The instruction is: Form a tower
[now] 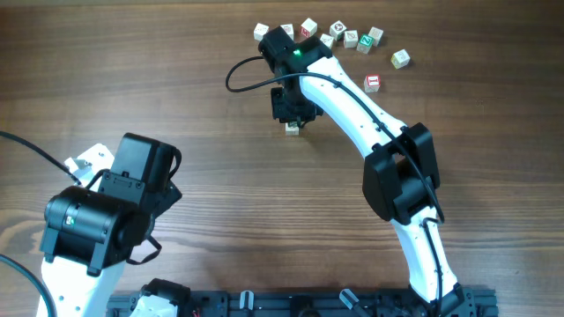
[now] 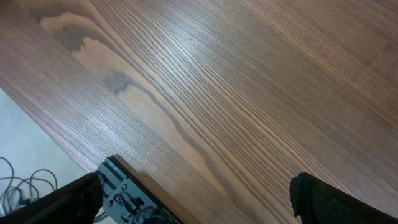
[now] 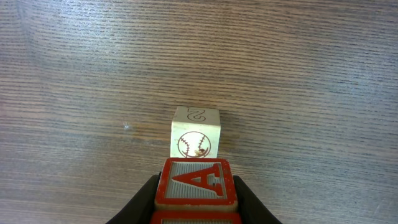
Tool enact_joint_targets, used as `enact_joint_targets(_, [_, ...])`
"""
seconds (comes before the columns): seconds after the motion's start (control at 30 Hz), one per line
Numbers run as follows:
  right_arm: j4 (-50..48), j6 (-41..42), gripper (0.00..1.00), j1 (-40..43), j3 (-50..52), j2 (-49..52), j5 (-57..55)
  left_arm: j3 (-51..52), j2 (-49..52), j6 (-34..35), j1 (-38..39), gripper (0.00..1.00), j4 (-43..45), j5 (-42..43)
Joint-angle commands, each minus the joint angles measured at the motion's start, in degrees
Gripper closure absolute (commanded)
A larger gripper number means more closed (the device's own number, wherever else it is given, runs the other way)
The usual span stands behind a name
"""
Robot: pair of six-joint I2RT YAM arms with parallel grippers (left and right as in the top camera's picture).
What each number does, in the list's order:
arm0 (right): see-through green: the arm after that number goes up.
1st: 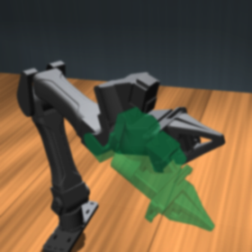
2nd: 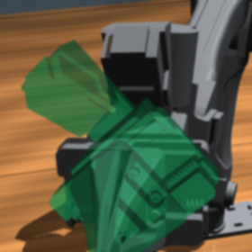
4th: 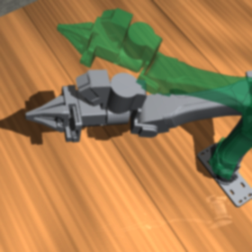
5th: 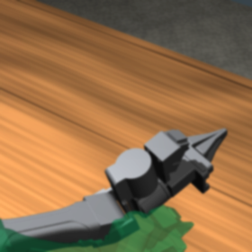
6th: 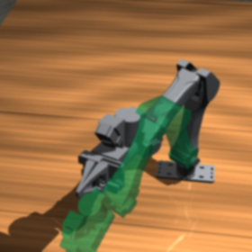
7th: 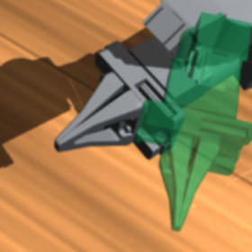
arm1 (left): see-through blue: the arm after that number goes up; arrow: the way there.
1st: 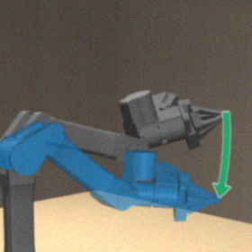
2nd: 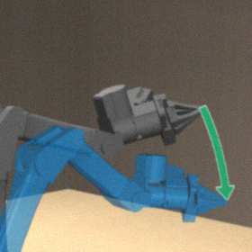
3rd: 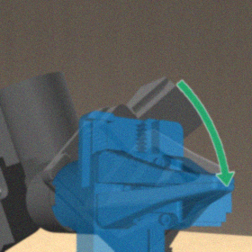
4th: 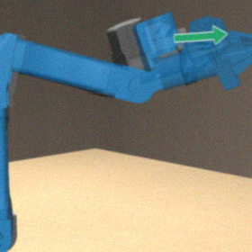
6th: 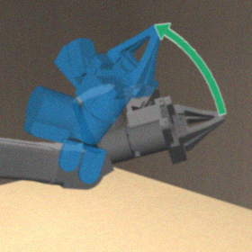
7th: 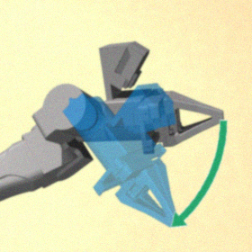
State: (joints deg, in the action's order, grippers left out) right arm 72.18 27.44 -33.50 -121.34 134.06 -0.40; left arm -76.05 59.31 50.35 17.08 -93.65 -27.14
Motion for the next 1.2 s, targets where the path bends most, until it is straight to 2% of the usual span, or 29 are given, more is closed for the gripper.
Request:
enact_joint_targets(0.0, [-0.5,1.3,0.81,-0.4,0.0,0.7,0.1,0.0,-0.2,1.1,-0.3,0.00,0.0,-0.1])
enact_joint_targets(0.27, [0.0,1.7,0.84,-0.4,0.0,0.8,6.0,0.0,-0.2,1.1,-0.3,0.00,0.0,-0.1])
enact_joint_targets(0.63, [-1.9,1.1,0.84,-0.4,0.0,0.9,3.5,0.0,-0.2,1.1,-0.3,0.00,0.0,-0.1])
enact_joint_targets(0.77, [-2.0,1.5,0.95,-0.5,0.0,0.9,2.0,0.0,-0.2,1.1,-0.3,0.00,0.0,-0.1])
enact_joint_targets(1.17, [-3.5,2.6,0.94,-0.4,0.0,0.9,1.5,0.0,-0.2,1.1,-0.3,0.00,0.0,-0.1])
